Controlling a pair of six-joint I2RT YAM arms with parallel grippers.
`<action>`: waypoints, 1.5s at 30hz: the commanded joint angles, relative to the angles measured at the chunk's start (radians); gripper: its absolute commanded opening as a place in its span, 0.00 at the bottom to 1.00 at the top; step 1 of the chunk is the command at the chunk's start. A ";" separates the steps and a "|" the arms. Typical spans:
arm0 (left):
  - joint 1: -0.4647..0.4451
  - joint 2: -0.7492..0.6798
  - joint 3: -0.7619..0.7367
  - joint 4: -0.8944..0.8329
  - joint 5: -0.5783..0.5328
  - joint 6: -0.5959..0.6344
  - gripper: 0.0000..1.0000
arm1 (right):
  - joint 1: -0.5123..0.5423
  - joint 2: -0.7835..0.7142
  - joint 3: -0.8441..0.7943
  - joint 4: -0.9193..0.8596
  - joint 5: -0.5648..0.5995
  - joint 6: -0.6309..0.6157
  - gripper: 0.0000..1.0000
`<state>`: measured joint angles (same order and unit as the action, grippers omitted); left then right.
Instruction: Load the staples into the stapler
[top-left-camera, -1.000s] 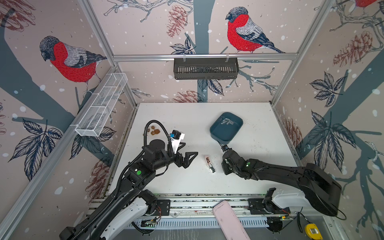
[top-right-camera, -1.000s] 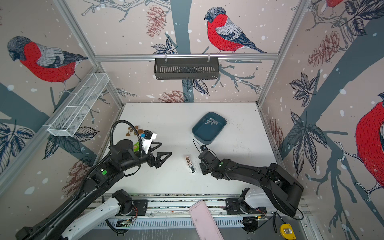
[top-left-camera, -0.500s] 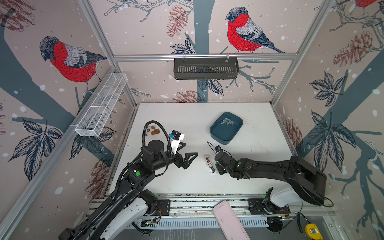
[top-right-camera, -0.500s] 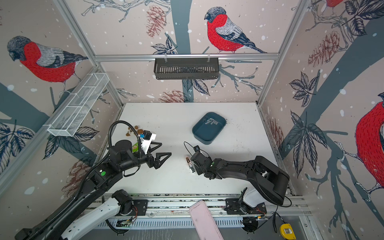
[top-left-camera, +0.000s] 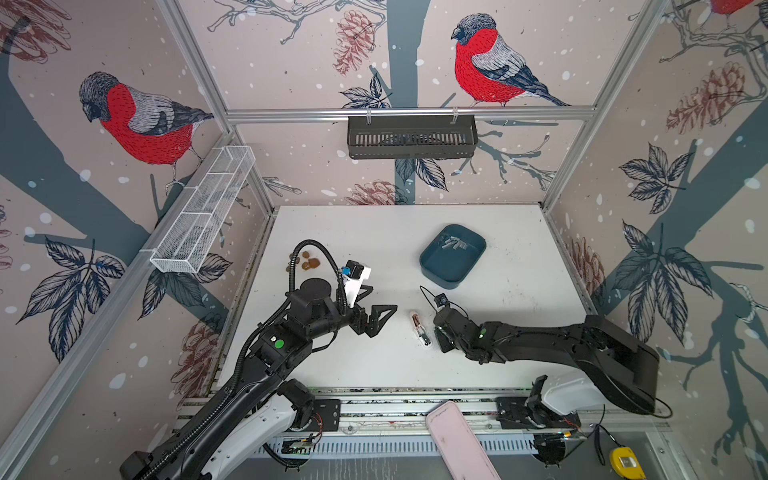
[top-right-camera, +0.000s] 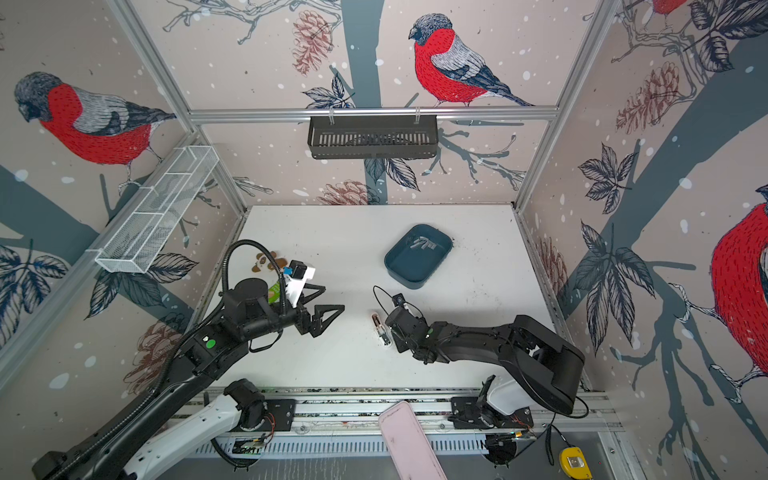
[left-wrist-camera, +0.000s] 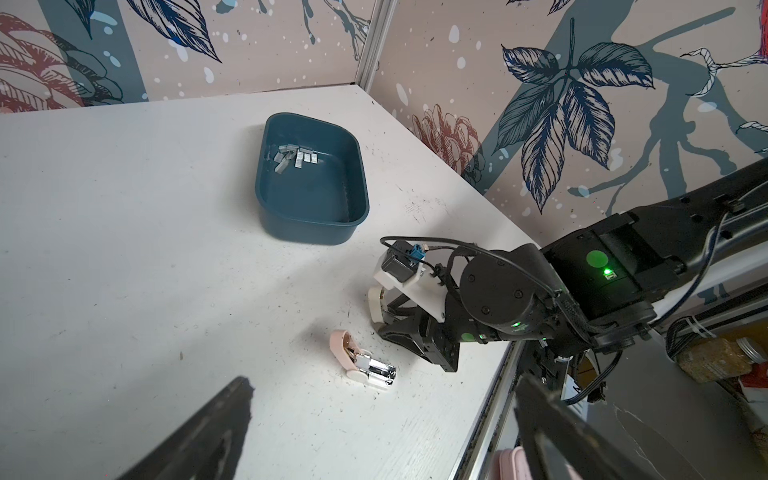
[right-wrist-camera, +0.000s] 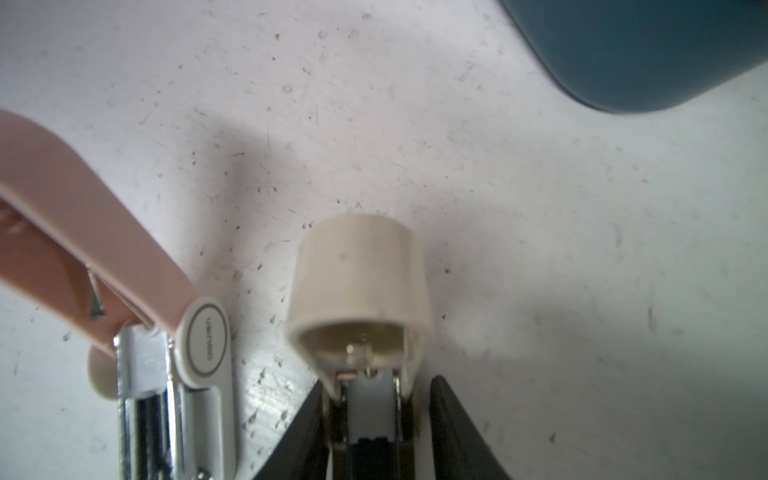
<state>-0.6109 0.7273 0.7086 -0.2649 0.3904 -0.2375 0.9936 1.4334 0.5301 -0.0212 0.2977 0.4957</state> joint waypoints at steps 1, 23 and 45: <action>0.002 0.020 0.012 0.032 -0.015 0.006 0.98 | -0.001 -0.039 -0.019 -0.015 -0.004 0.024 0.43; 0.001 0.584 0.257 0.191 -0.142 -0.113 0.98 | -0.033 -0.805 -0.173 -0.123 0.113 0.107 0.70; 0.000 1.423 1.034 -0.138 -0.161 0.218 0.71 | -0.165 -1.068 -0.199 -0.174 0.180 0.079 0.74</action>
<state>-0.6109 2.1139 1.6947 -0.3412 0.2497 -0.0727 0.8284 0.3634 0.3321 -0.2081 0.4751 0.5926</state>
